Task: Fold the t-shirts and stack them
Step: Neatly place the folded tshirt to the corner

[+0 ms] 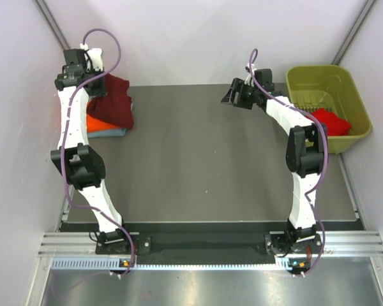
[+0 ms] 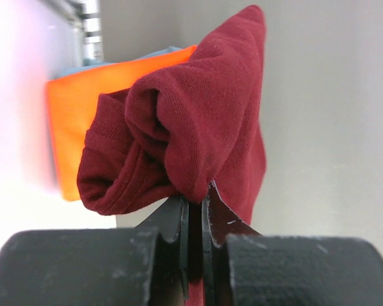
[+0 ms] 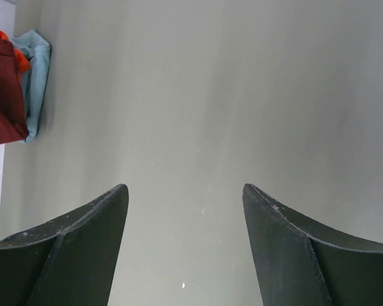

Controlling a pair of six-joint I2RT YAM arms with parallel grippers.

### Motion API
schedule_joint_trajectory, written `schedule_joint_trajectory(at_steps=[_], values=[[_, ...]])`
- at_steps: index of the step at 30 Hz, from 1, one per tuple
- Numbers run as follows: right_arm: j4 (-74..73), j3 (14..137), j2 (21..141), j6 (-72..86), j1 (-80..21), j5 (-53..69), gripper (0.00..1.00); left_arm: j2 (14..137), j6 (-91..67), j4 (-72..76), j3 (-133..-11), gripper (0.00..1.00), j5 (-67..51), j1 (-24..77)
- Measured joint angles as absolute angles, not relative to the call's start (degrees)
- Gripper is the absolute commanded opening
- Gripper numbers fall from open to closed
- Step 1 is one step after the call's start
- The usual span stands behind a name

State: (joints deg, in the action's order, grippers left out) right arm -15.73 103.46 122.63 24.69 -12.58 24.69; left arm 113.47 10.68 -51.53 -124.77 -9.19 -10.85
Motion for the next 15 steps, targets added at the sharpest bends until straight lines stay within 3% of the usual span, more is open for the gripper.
schedule_joint_trajectory(at_steps=[15], values=[[-15.1, 102.4, 122.6, 26.5, -12.2, 26.3, 0.72, 112.9, 16.3, -49.4, -124.7, 0.0, 5.9, -11.3]])
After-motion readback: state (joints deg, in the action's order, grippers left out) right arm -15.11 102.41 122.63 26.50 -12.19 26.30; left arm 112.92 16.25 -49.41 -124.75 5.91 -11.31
